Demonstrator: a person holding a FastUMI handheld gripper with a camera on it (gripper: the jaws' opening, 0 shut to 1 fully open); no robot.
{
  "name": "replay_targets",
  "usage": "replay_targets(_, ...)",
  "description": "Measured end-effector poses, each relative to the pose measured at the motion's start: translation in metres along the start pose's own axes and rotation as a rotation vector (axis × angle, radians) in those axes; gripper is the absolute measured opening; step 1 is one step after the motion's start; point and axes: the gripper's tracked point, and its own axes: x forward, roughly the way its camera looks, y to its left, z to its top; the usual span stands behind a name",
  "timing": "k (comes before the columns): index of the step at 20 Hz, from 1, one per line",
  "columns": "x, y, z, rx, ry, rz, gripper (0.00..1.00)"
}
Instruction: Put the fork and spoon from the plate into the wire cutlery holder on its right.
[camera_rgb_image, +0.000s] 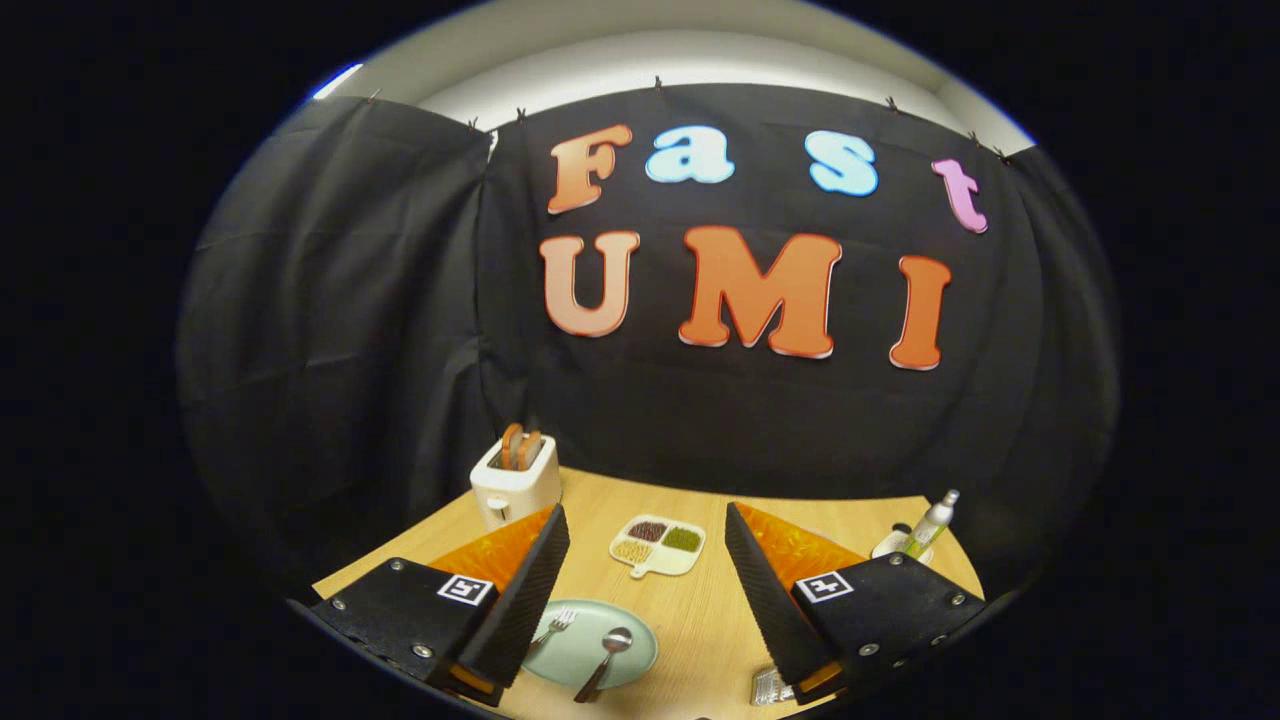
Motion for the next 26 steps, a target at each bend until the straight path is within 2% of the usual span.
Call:
replay_targets(7,0.033,0.025,-0.124,0.092,0.457,0.028,0.93)
replay_targets(13,0.042,0.039,-0.2,0.12,0.747,0.051,0.88)
replay_targets(20,0.049,0.043,-0.269,0.125,1.019,0.045,0.77)
replay_targets(26,0.054,0.04,-0.3,0.101,1.147,0.006,0.62)
